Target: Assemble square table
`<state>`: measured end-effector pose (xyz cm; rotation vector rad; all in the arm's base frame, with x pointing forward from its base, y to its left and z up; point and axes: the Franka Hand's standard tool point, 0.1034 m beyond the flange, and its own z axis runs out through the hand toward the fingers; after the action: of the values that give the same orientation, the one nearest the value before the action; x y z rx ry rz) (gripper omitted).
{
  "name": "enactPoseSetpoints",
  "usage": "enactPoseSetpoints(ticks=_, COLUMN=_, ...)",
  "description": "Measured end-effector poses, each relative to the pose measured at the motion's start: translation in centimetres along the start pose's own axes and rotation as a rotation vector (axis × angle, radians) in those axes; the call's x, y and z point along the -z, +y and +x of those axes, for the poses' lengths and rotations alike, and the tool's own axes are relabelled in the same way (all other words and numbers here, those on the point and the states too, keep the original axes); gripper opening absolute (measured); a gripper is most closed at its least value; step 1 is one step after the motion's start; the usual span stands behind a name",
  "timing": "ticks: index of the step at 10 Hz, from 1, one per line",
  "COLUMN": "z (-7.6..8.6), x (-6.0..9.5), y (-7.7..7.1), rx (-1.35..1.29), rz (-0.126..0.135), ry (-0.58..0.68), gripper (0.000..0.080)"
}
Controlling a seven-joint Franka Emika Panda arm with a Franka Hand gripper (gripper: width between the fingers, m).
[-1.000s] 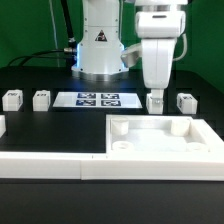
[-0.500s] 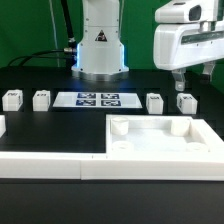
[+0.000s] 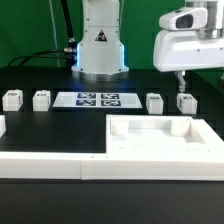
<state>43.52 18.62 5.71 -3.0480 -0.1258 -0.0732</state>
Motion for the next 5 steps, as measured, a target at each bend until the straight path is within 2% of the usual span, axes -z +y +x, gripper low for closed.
enactPoseSetpoints(ticks=3, z=-0.2, x=0.1, y=-0.1, rx=-0.026, rz=-0.002, ry=-0.037, gripper=0.0649)
enactPoseSetpoints(ticks=4, z=-1.1, x=-0.4, y=-0.2, rx=-0.021, rz=-0.013, ry=-0.085, gripper=0.0649)
enactPoseSetpoints(ticks=5, z=-2.4, x=-0.8, y=0.0, rx=-0.026, rz=-0.044, ry=-0.221, gripper=0.0649)
